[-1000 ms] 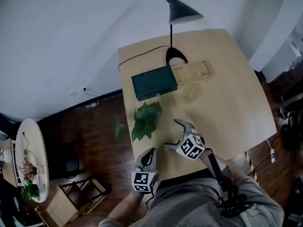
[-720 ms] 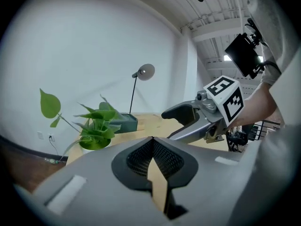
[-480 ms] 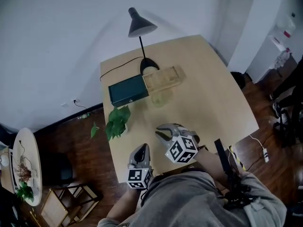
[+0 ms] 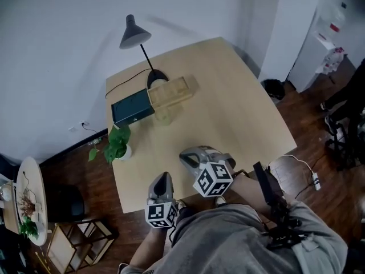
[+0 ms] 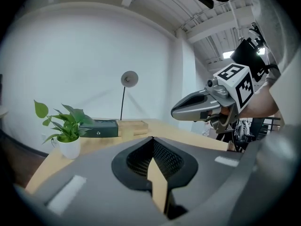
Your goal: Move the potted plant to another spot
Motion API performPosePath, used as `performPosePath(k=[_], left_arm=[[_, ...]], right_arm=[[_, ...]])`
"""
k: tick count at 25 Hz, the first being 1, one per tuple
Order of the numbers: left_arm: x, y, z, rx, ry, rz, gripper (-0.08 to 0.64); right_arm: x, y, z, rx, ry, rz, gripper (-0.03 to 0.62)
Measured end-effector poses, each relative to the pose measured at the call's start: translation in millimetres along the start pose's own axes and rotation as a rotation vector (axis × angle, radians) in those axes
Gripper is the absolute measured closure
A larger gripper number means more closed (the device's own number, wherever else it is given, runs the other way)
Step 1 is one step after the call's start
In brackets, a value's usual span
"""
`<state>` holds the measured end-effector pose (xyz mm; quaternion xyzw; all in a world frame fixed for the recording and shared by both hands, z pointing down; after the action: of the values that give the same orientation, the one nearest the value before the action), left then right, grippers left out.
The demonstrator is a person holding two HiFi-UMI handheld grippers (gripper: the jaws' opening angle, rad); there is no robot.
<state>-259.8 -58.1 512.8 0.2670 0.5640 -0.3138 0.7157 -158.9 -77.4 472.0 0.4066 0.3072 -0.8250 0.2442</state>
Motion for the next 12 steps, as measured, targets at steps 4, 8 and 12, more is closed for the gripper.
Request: performPosePath(k=[4,8,12], left_arm=[[2.6,17.4,-11.2,0.032,0.002,-0.003,0.566],[2.4,31.9,-22.3,-0.001,-0.015,0.022,0.566],[4.8,36.3,-27.1,-0.05,-0.013,0.04,0.566]], right_arm=[[-14.3,-9.7,-20.6,0.016,0.005,0.007,0.588],[-23.0,-20.1,-33.0,0.014,-0.001,0.04,0.588],[-21.0,-28.7,-37.6,-0.011,-0.007,0.065,0.588]])
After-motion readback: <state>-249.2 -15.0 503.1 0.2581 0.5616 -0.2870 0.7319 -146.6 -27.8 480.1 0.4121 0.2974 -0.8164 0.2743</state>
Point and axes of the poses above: the fingertips, and each gripper's own axes: z forward along the fingers, y to its right, x out of its top, the point moved 3 cm from there along -z, backward along the fingers, and after that the axes turned 8 degrees about z, right-handed, at the moved point
